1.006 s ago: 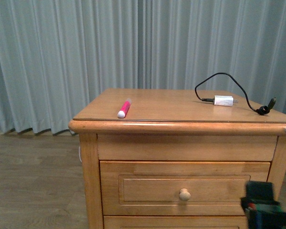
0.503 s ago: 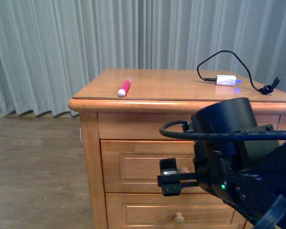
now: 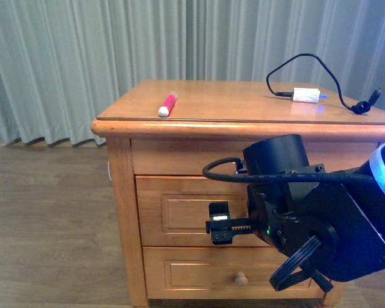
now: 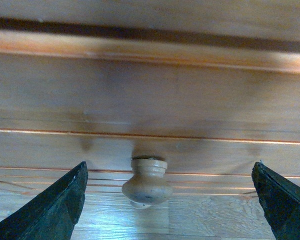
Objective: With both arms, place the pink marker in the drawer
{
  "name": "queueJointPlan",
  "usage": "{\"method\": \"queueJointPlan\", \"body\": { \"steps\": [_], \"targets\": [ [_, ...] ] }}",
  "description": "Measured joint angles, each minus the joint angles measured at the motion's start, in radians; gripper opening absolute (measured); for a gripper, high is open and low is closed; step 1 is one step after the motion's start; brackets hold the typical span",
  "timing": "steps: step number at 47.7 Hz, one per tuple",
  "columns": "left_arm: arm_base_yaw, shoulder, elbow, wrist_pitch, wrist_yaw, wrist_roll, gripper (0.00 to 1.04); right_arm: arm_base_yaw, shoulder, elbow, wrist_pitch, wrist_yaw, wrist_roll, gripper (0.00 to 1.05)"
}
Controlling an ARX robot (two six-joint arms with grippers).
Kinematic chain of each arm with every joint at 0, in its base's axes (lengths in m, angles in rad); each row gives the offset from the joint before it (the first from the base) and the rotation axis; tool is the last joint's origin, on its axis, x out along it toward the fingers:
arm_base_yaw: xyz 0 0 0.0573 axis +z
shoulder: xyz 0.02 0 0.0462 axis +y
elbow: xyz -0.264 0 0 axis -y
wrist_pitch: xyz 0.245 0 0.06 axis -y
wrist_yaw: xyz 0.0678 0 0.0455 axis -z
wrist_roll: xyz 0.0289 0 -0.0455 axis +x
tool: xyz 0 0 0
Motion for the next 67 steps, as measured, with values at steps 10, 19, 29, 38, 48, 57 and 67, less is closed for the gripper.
{"method": "queueJointPlan", "body": {
  "steps": [10, 19, 29, 38, 48, 57, 67],
  "targets": [
    [0.000, 0.000, 0.000, 0.000, 0.000, 0.000, 0.99, 0.006, 0.016, 0.021, -0.005, -0.005, 0.001, 0.96],
    [0.000, 0.000, 0.000, 0.000, 0.000, 0.000, 0.99, 0.008, 0.043, 0.034, -0.005, -0.006, 0.003, 0.96],
    [0.000, 0.000, 0.000, 0.000, 0.000, 0.000, 0.99, 0.009, 0.045, 0.036, 0.013, 0.007, 0.012, 0.83],
    [0.000, 0.000, 0.000, 0.000, 0.000, 0.000, 0.99, 0.010, 0.045, 0.035, 0.012, 0.004, 0.012, 0.48],
    [0.000, 0.000, 0.000, 0.000, 0.000, 0.000, 0.99, 0.005, 0.031, 0.023, -0.016, -0.022, 0.017, 0.23],
    [0.000, 0.000, 0.000, 0.000, 0.000, 0.000, 0.99, 0.003, -0.037, -0.051, -0.069, -0.061, 0.042, 0.23],
    [0.000, 0.000, 0.000, 0.000, 0.000, 0.000, 0.99, 0.024, -0.216, -0.269, -0.122, -0.119, 0.083, 0.23]
  ]
}}
